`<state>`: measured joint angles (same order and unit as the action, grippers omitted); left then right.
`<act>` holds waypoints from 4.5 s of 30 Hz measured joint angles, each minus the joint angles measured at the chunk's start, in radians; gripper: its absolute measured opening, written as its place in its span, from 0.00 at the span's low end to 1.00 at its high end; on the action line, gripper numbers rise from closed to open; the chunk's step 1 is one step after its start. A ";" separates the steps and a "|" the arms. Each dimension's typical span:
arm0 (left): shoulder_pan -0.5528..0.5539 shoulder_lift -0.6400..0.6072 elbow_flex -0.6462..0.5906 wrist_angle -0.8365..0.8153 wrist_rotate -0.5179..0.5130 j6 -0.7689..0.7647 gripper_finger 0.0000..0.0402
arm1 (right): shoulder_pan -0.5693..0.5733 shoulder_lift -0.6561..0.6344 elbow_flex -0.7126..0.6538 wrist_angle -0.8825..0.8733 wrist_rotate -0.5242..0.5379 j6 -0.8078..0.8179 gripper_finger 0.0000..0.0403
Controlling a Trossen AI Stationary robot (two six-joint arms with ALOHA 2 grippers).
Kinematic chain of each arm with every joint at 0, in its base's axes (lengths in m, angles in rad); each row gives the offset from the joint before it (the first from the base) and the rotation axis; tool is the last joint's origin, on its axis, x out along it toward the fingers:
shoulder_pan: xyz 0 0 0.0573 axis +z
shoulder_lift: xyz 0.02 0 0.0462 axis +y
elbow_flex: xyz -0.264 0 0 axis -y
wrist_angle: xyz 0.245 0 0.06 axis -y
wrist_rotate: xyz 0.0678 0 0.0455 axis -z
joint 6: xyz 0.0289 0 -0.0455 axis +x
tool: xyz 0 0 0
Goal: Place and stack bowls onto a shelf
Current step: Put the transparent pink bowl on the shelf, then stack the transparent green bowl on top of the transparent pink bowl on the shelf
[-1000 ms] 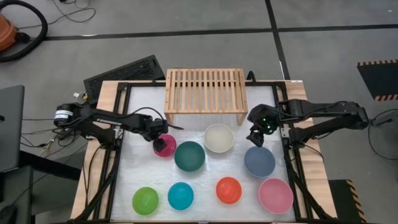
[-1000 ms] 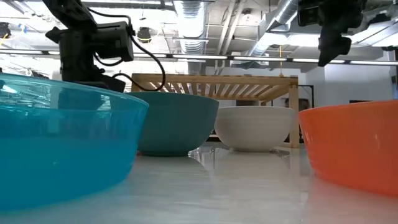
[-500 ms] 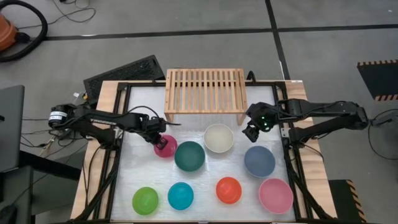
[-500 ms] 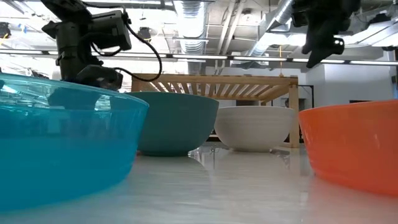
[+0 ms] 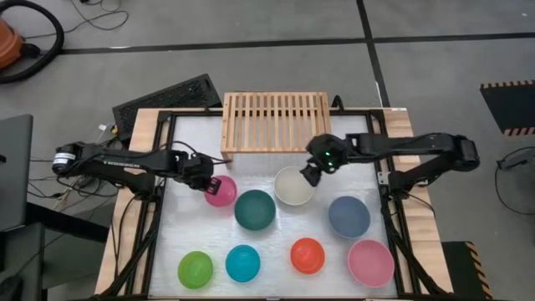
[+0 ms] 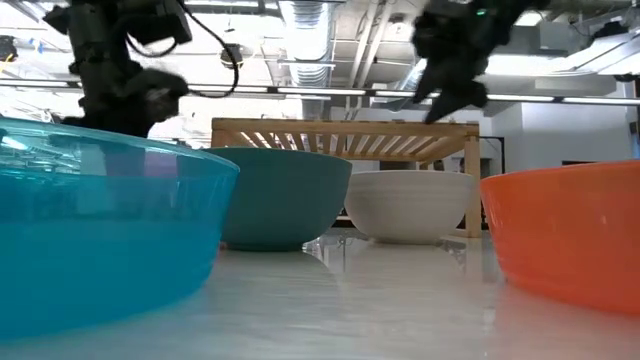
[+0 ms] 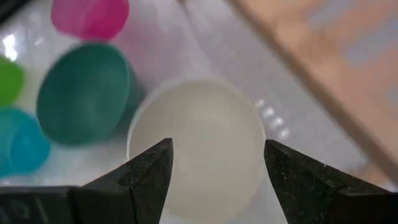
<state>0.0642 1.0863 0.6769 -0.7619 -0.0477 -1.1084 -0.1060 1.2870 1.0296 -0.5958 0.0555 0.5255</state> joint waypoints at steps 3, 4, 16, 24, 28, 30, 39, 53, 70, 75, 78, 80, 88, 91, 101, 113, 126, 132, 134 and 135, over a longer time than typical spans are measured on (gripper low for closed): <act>-0.018 -0.014 0.074 -0.063 -0.062 -0.014 0.00 | -0.024 0.058 0.088 0.013 0.000 -0.021 0.70; -0.025 -0.016 0.106 -0.086 -0.082 -0.015 0.00 | -0.030 0.074 0.120 0.007 0.000 -0.034 0.70; -0.100 0.027 0.505 -0.277 -0.632 0.032 0.00 | -0.008 0.274 0.577 0.004 0.214 -0.264 0.70; -0.095 0.099 0.668 -0.243 -0.969 0.291 0.00 | 0.036 0.409 0.822 0.021 0.432 -0.467 0.70; -0.094 0.138 0.695 -0.129 -1.071 0.500 0.00 | 0.036 0.474 0.901 0.016 0.443 -0.485 0.70; -0.094 0.157 0.703 -0.071 -1.093 0.593 0.00 | 0.036 0.503 0.932 0.012 0.443 -0.485 0.70; -0.097 0.204 0.708 0.050 -1.135 0.776 0.00 | 0.033 0.551 0.975 -0.009 0.478 -0.482 0.70; -0.101 0.202 0.707 0.150 -1.099 1.100 0.00 | 0.042 0.548 0.975 -0.060 0.514 -0.492 0.12; -0.099 0.131 0.707 0.204 -0.901 1.302 0.38 | 0.001 0.548 0.975 -0.098 0.357 -0.419 0.06; -0.118 0.051 0.707 0.200 -0.916 1.321 0.54 | -0.077 0.548 0.975 -0.119 0.249 -0.398 0.06; -0.127 0.000 0.707 0.199 -0.933 1.266 0.59 | -0.139 0.554 0.975 -0.133 0.195 -0.372 0.06; -0.129 -0.029 0.707 0.196 -0.928 1.211 0.61 | -0.184 0.565 0.976 -0.134 0.152 -0.352 0.06; -0.128 -0.095 0.707 0.168 -0.933 1.129 0.61 | -0.312 0.682 1.094 -0.178 -0.008 -0.290 0.06; -0.128 -0.099 0.707 0.167 -0.929 1.126 0.62 | -0.328 0.792 1.271 -0.295 -0.053 -0.299 0.06; -0.121 -0.096 0.707 0.105 -0.933 1.052 0.62 | -0.403 0.823 1.281 -0.371 -0.080 -0.288 0.06; -0.121 -0.066 0.707 0.056 -0.924 0.964 0.62 | -0.360 0.893 1.281 -0.343 -0.069 -0.297 0.06; -0.121 -0.057 0.707 0.040 -0.927 0.937 0.62 | -0.347 0.926 1.282 -0.314 -0.053 -0.306 0.21; -0.121 -0.057 0.707 0.041 -0.926 0.935 0.62 | -0.348 0.915 1.283 -0.302 -0.056 -0.376 0.40; -0.121 -0.058 0.707 0.038 -0.884 0.926 0.62 | -0.355 0.900 1.293 -0.332 -0.073 -0.377 0.48; -0.121 -0.058 0.707 0.032 -0.848 0.920 0.62 | -0.359 0.893 1.308 -0.347 -0.081 -0.377 0.52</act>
<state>-0.0570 1.0286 1.3838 -0.7304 -0.8959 -0.1882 -0.4649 2.1801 2.3375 -0.9429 -0.0251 0.1486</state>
